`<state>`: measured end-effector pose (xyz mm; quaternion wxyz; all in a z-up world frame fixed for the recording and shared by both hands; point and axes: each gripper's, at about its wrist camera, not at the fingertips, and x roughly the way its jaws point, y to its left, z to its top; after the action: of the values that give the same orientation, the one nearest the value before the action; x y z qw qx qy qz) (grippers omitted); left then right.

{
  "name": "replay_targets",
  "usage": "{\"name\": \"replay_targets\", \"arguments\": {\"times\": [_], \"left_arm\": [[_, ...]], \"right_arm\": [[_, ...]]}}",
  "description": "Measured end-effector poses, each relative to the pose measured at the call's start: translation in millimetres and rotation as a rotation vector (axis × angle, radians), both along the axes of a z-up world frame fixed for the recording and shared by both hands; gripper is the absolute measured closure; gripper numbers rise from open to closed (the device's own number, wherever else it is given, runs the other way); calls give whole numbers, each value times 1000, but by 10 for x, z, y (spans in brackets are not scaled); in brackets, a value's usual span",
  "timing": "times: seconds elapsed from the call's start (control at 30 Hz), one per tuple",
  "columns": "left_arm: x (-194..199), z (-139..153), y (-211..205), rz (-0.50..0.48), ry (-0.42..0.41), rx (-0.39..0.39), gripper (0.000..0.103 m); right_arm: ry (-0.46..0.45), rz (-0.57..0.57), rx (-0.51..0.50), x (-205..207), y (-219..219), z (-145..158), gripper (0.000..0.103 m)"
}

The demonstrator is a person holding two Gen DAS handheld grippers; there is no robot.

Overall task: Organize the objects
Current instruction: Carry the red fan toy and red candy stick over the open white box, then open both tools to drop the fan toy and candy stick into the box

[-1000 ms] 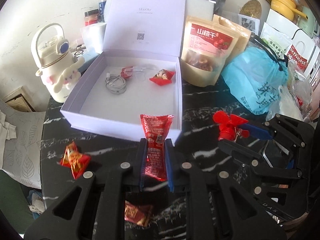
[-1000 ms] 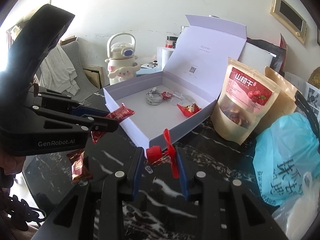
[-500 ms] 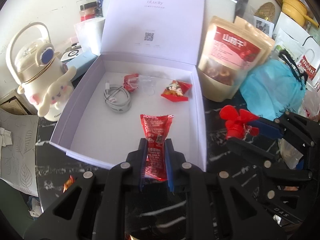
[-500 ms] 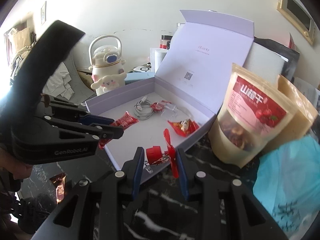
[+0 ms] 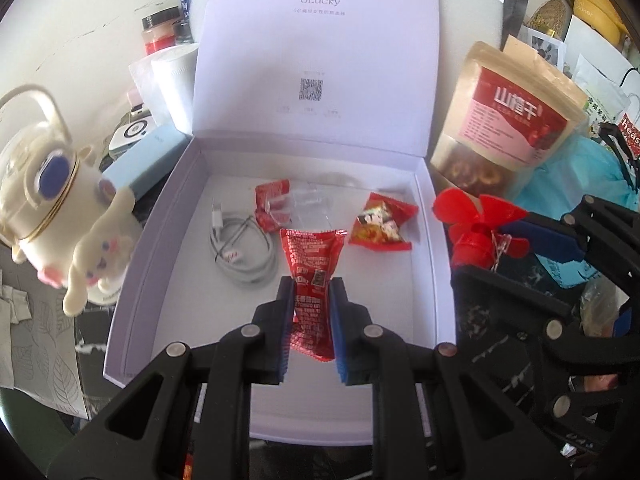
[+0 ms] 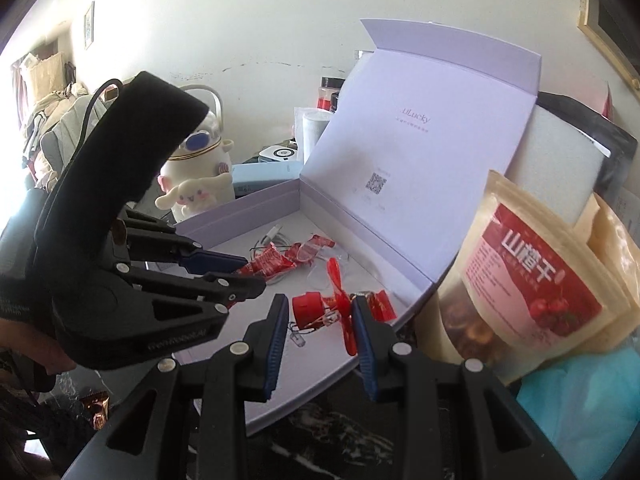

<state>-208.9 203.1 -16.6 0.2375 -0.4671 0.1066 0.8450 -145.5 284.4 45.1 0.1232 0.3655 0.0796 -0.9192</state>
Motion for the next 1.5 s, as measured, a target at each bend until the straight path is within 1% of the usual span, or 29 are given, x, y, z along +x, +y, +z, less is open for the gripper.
{"name": "replay_targets", "arguments": {"times": [0.33,0.43,0.63,0.87,1.07,1.5], "left_arm": [[-258,-34,107,3,12,-40,86],[-347,-81,118,15,14,-61,86],[-444,-205,87,24,-9,-95,86],[-454,-370,80,16,-51,-125,86],[-439,-475,91,5,-85,-143,86],[-352,-544,72,-3,-105,-175,86]], "right_arm": [[11,-5,21,-297,0,-4,71],[6,-7,28,-376,-4,-35,71],[-24,5,28,-494,-18,-150,71],[-71,18,28,-520,-14,-310,71],[-102,35,35,-511,-26,-381,71],[-149,48,16,-476,-47,-472,71]]}}
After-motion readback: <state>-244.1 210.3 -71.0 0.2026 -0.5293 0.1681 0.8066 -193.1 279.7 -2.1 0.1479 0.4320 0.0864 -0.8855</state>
